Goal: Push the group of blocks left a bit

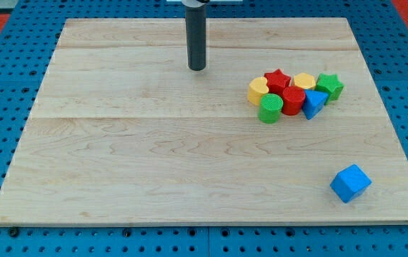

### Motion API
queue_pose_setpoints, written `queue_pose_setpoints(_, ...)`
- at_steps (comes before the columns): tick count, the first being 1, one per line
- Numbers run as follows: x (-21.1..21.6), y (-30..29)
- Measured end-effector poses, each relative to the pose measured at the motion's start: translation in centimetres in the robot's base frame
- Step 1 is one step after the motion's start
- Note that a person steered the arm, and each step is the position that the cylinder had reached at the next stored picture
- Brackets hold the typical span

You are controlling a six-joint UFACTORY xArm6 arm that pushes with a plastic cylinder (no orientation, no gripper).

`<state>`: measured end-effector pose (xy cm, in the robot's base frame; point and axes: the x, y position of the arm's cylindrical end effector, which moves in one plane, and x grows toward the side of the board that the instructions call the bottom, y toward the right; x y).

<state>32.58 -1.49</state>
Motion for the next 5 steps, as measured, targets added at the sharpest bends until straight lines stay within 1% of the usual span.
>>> queue_pose_setpoints(3,0.0,-0.3)
queue_pose_setpoints(4,0.0,0.7)
queue_pose_setpoints(5,-1.2,1.9)
